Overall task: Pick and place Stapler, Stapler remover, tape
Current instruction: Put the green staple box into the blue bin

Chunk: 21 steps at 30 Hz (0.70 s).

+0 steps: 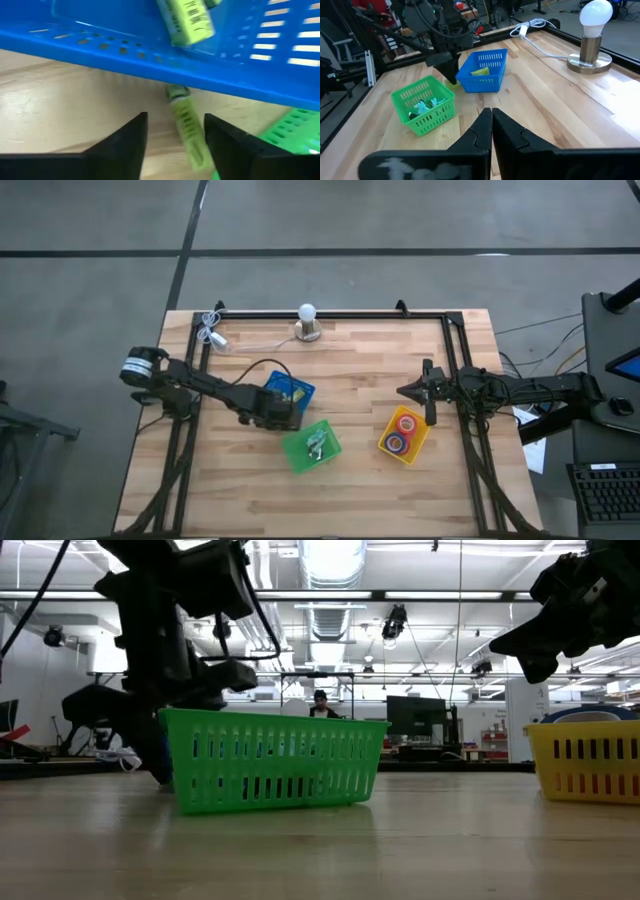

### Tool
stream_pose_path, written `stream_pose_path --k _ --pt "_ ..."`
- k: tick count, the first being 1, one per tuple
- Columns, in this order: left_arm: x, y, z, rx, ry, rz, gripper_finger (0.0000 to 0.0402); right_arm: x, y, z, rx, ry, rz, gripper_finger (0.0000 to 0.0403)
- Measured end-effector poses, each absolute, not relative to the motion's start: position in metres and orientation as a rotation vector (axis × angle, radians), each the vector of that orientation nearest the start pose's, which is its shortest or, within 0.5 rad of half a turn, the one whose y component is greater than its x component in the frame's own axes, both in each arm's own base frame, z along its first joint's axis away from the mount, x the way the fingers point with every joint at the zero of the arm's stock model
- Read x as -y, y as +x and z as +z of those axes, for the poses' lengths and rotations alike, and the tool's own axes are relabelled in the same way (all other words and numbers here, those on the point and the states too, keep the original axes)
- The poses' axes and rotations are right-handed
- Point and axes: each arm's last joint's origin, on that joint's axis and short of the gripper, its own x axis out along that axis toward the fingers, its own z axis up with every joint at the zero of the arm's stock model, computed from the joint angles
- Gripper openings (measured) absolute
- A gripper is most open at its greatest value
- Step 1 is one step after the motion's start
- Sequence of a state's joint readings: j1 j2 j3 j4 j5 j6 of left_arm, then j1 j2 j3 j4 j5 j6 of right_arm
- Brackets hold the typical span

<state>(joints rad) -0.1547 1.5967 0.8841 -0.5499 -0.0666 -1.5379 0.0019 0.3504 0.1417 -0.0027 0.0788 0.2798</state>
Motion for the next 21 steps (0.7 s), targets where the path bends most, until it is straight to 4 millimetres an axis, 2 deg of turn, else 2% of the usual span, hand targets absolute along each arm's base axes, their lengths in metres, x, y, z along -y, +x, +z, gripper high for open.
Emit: stream_pose_path --k 9,15,21 --pt "0.041 0.274 0.155 -1.051 -1.123 0.832 0.0046 0.002 0.119 0.182 -0.199 0.27 -0.105 0.0009" --pt "0.045 0.272 0.175 -1.074 -1.138 0.706 0.004 0.002 0.119 0.182 -0.198 0.27 -0.106 0.0009" --pt "0.046 0.263 0.217 -0.967 -1.168 0.598 0.0067 0.002 0.119 0.182 -0.199 0.27 -0.106 0.0009"
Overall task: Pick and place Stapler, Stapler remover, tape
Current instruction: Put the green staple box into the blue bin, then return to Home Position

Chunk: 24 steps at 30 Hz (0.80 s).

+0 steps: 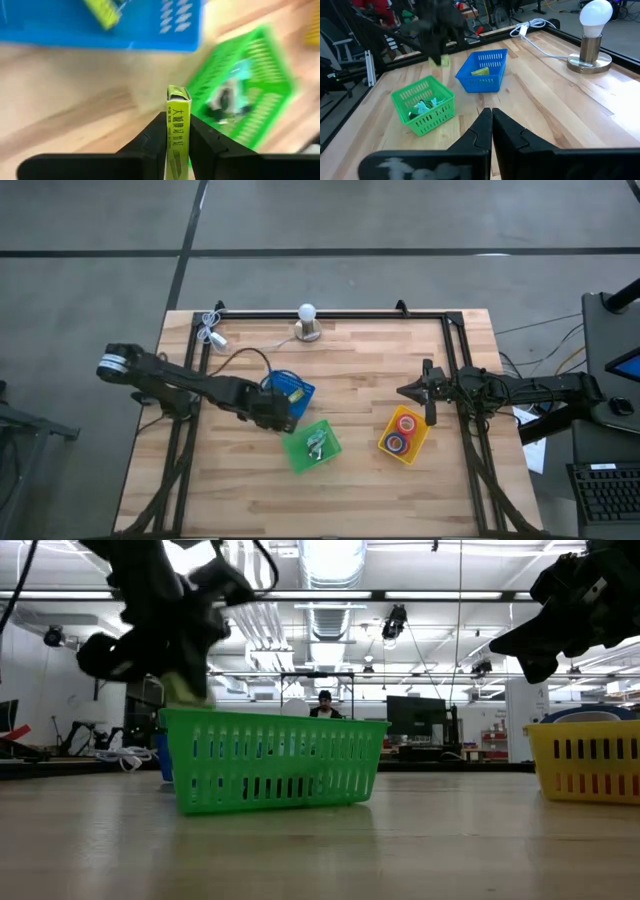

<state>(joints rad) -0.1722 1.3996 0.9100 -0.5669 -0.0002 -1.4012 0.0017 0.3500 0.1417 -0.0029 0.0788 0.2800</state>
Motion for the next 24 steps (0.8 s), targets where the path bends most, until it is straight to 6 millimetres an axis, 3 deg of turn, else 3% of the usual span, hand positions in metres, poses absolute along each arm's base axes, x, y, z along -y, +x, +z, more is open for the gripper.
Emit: stream_pose_path --k 5,11,16,24 --pt "0.029 0.256 0.238 -0.771 -1.131 0.671 0.0053 0.002 0.119 0.182 -0.199 0.27 -0.105 0.0009" --pt "-0.003 0.252 0.23 -0.733 -1.166 0.792 0.0051 0.002 0.119 0.182 -0.199 0.271 -0.106 0.0009" --pt "-0.016 0.254 0.219 -0.787 -1.172 0.793 0.0105 0.002 0.119 0.182 -0.199 0.27 -0.106 0.0009" --pt "-0.015 0.256 0.23 -0.815 -1.042 0.62 0.0225 0.002 0.119 0.182 -0.199 0.27 -0.105 0.0009"
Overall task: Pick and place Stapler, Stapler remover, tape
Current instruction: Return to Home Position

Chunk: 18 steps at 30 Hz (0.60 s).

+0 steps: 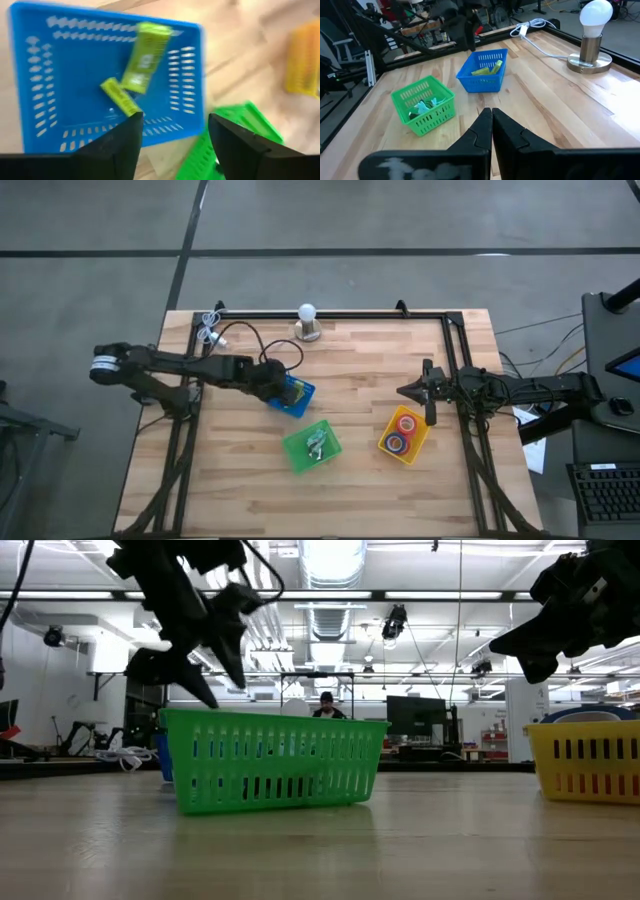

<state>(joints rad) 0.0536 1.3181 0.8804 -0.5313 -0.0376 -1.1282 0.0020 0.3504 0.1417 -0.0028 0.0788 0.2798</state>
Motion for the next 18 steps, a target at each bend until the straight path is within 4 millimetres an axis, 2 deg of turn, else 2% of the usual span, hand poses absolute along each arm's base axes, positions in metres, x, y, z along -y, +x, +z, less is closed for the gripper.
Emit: stream_pose_path --k 3,5,8,12,14,18 --pt "-0.012 0.252 0.239 -0.812 -0.958 0.536 0.0228 0.002 0.119 0.182 -0.199 0.27 -0.106 0.0009" --pt "-0.01 0.248 0.246 -0.8 -0.887 0.479 0.0207 0.002 0.119 0.182 -0.199 0.27 -0.106 0.0009" --pt "-0.01 0.237 0.255 -0.771 -0.772 0.401 0.0141 0.002 0.119 0.182 -0.199 0.27 -0.106 0.0009" --pt "-0.009 0.213 0.268 -0.69 -0.671 0.341 0.0026 0.002 0.119 0.182 -0.199 0.27 -0.106 0.0009" --pt "-0.009 0.198 0.276 -0.616 -0.648 0.33 0.0013 0.002 0.119 0.182 -0.199 0.27 -0.106 0.0009" --pt "-0.009 0.163 0.282 -0.52 -0.619 0.326 0.0015 0.002 0.119 0.182 -0.199 0.27 -0.105 0.0009"
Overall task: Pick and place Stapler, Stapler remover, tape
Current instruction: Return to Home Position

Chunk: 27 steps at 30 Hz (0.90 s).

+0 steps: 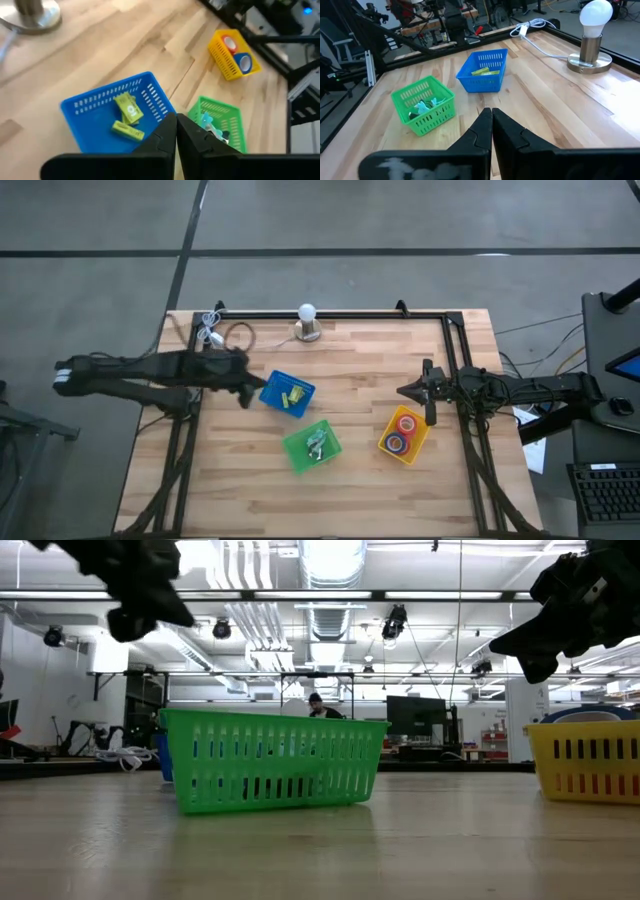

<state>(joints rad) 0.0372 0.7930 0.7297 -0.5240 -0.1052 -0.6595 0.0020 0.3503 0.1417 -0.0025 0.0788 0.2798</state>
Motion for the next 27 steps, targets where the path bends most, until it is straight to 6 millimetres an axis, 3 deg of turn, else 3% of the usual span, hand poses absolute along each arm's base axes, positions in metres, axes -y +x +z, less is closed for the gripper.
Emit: stream_pose_path --k 4,7,9,17,24,27 --pt "-0.009 0.128 0.281 -0.504 -0.515 0.321 0.001 0.002 0.119 0.182 -0.199 0.27 -0.106 0.0009" --pt "-0.007 0.101 0.27 -0.622 -0.354 0.284 0.0009 0.002 0.119 0.182 -0.199 0.27 -0.106 0.0009" --pt "-0.007 0.089 0.263 -0.626 -0.377 0.282 0.0008 0.002 0.119 0.182 -0.199 0.27 -0.105 0.0009" --pt "-0.005 0.075 0.248 -0.271 -0.177 0.15 0.0008 0.002 0.119 0.182 -0.199 0.27 -0.105 0.0009" --pt "-0.005 0.067 0.222 -0.125 -0.168 0.128 0.0008 0.002 0.119 0.182 -0.198 0.27 -0.106 0.0009" --pt "-0.005 0.074 0.226 -0.068 -0.226 0.114 0.0008 0.002 0.119 0.182 -0.2 0.27 -0.105 0.0009"
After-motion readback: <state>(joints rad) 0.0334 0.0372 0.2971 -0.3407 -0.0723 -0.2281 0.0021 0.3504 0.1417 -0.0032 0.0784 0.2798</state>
